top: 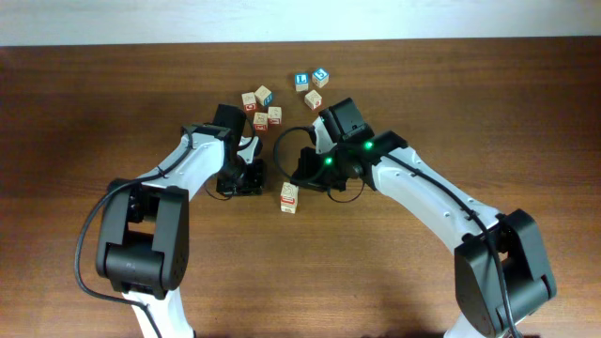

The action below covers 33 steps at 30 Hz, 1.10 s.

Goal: Rotate 3 blocks

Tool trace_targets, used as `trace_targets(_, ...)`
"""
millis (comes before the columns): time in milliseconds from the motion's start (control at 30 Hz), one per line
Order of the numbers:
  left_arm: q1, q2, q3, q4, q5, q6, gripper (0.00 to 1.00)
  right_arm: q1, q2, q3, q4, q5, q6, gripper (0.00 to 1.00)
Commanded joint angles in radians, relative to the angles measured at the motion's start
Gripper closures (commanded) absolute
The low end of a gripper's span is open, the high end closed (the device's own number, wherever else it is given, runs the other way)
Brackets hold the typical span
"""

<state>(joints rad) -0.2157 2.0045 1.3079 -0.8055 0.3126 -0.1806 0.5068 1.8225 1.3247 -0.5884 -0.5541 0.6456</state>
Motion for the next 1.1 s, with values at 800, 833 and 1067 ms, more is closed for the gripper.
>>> trace_targets(800,0.076,-0.754,0.226,-0.255,-0.302,-0.005,0.01,-0.043,-0.439,0.774,-1.110,0.723,-0.298,0.02)
trace_targets(833,0.077,-0.755,0.226,-0.255,-0.302,-0.005,0.01,-0.043,-0.455,0.772,-1.110,0.723,-0.298,0.02)
trace_targets(1067,0.076,-0.753,0.225,-0.255,-0.302,-0.005,0.01,-0.042,-0.500,0.773,-1.110,0.720,-0.298,0.02)
